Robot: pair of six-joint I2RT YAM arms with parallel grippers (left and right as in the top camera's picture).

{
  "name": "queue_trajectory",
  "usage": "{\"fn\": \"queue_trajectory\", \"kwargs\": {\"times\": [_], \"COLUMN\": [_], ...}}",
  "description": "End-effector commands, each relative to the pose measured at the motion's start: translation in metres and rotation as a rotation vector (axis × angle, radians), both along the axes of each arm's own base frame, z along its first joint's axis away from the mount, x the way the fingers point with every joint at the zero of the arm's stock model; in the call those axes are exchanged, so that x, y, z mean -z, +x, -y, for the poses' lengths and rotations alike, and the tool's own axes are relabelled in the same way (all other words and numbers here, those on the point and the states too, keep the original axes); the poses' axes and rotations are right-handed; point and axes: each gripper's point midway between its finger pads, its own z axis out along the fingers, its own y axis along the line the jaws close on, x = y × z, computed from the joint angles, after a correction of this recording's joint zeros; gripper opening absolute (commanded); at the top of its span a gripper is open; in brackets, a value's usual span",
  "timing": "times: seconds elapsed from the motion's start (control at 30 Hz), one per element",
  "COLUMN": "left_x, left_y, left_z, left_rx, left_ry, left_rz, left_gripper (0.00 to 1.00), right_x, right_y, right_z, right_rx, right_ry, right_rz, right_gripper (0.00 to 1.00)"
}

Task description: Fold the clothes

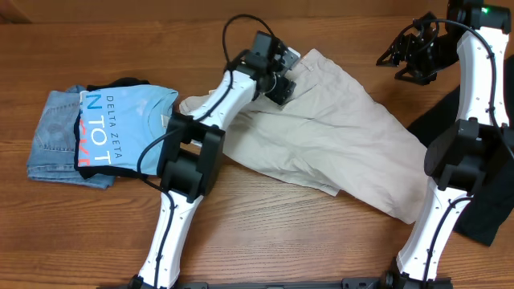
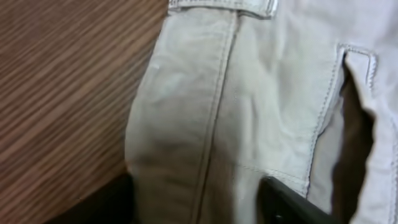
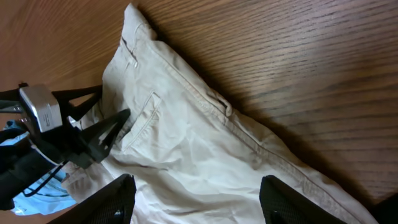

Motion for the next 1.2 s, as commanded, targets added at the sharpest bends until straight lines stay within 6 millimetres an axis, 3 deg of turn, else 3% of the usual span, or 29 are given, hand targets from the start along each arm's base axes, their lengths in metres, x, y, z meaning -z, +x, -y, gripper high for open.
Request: {"fn": "queue_trajectory", "kwargs": {"times": [0.0,0.03,0.07,0.17,0.2,0.27,0.3,0.47,0.63,0.67,0.7,0.77,0.8,0.83,0.93,1.07,1.17], "left_x": [0.022,0.026,0.028,0.012,-0.003,-0.017,-0.03,-0.032,-0.031,-0.031,-0.03,-0.034,-0.038,-0.045,-0.076,-0.135,-0.168], "left_y": [0.004,0.006,0.014,0.042,0.053,0.062,0.069,0.068,0.066,0.066,0.066,0.065,0.064,0.064,0.064,0.057,0.037], "left_z": [-0.011,-0.017,-0.033,-0.092,-0.117,-0.14,-0.167,-0.239,-0.254,-0.252,-0.251,-0.247,-0.245,-0.243,-0.241,-0.238,-0.229], "left_rx": [-0.03,-0.055,-0.149,-0.49,-0.619,-0.72,-0.82,-0.996,-1.001,-0.986,-0.962,-0.916,-0.896,-0.881,-0.875,-0.867,-0.828], "left_ry": [0.093,0.125,0.178,0.284,0.28,0.241,0.208,0.221,0.252,0.251,0.262,0.289,0.302,0.308,0.303,0.264,0.218], "left_rz": [0.011,0.017,0.035,0.116,0.133,0.118,0.101,0.041,0.033,0.03,0.029,0.032,0.031,0.033,0.044,0.062,0.026], "left_gripper": [0.34,0.09,0.04,0.04,0.04,0.04,0.04,0.04,0.04,0.15,0.36,0.59,0.7,0.74,0.78,0.76,0.68], "right_x": [-0.022,-0.022,-0.022,-0.021,-0.019,-0.016,-0.012,0.005,0.041,0.05,0.057,0.065,0.067,0.068,0.072,0.081,0.104], "right_y": [0.003,0.003,0.003,0.002,0.001,-0.001,-0.006,-0.018,-0.015,-0.016,-0.021,-0.032,-0.039,-0.045,-0.058,-0.062,-0.058], "right_z": [0.001,0.001,0.001,0.002,0.005,0.009,0.016,0.031,0.017,0.006,-0.001,-0.016,-0.031,-0.042,-0.065,-0.089,-0.083], "right_rx": [-0.006,-0.006,-0.006,-0.004,-0.001,0.004,0.01,0.027,0.021,0.004,-0.011,-0.064,-0.107,-0.127,-0.193,-0.231,-0.177], "right_ry": [-0.011,-0.011,-0.011,-0.021,-0.036,-0.068,-0.109,-0.204,-0.162,-0.135,-0.124,-0.099,-0.058,-0.036,-0.033,-0.044,-0.155], "right_rz": [0.061,0.061,0.061,0.056,0.048,0.032,0.006,-0.072,-0.1,-0.112,-0.135,-0.171,-0.184,-0.207,-0.25,-0.26,-0.278], "right_gripper": [0.68,0.68,0.68,0.68,0.68,0.67,0.67,0.69,0.69,0.69,0.69,0.7,0.69,0.69,0.69,0.67,0.6]}}
